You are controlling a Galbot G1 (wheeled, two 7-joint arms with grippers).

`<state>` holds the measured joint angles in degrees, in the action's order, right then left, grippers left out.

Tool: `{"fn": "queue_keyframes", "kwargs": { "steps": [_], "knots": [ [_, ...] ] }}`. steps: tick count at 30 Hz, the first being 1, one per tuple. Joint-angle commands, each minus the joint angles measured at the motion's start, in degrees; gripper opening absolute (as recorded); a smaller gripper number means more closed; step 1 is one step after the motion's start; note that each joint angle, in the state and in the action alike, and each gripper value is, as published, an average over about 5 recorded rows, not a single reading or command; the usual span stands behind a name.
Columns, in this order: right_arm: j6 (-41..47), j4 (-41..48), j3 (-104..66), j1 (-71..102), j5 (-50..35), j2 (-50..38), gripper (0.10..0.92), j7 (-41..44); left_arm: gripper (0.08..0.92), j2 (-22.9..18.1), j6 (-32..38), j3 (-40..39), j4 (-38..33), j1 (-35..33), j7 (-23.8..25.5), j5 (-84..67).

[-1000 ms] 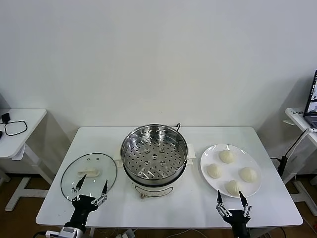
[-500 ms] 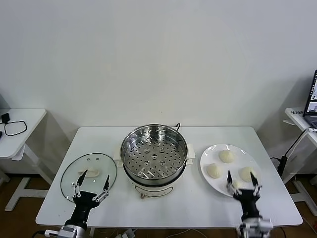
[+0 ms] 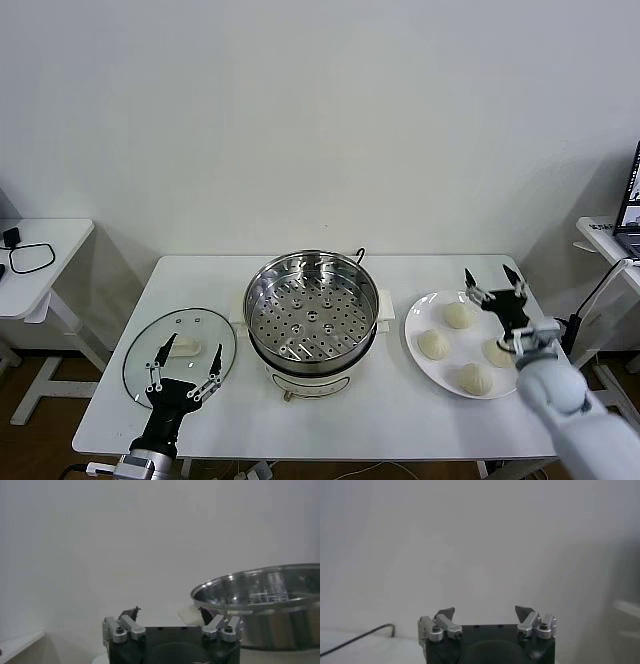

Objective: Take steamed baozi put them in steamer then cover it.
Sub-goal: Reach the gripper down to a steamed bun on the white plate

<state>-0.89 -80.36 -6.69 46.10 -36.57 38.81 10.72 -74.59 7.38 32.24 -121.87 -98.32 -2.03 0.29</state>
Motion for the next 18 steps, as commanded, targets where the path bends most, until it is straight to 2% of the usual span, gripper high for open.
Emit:
{"fn": "queue_keyframes", "kwargs": {
  "steps": [1, 5, 9, 13, 18],
  "knots": [
    [5.17, 16.18, 26.28, -30.01, 7.58, -9.64, 0.823, 39.3, 0.823, -0.1, -0.16, -0.03, -1.23, -0.02, -0.06, -0.01],
    [2.3, 22.02, 38.57, -42.14, 17.59, -7.15, 0.823, 51.53, 0.823, -0.51, -0.22, 0.11, -2.01, -0.03, -0.26, -0.01],
    [0.73, 26.29, 44.46, -48.18, 25.18, -3.63, 0.823, 58.02, 0.823, -0.77, -0.12, 0.41, -2.24, -0.05, -0.44, -0.02],
    [-0.32, 29.75, 47.28, -51.2, 32.72, 0.06, 0.823, 61.7, 0.823, -0.92, -0.05, 0.68, -2.2, -0.07, -0.52, -0.05],
    [-1.71, 34.95, 48.02, -51.92, 39.52, 5.12, 0.823, 62.17, 0.823, -1.16, -0.03, 0.9, -2.24, -0.11, -0.64, -0.16]
  ]
}}
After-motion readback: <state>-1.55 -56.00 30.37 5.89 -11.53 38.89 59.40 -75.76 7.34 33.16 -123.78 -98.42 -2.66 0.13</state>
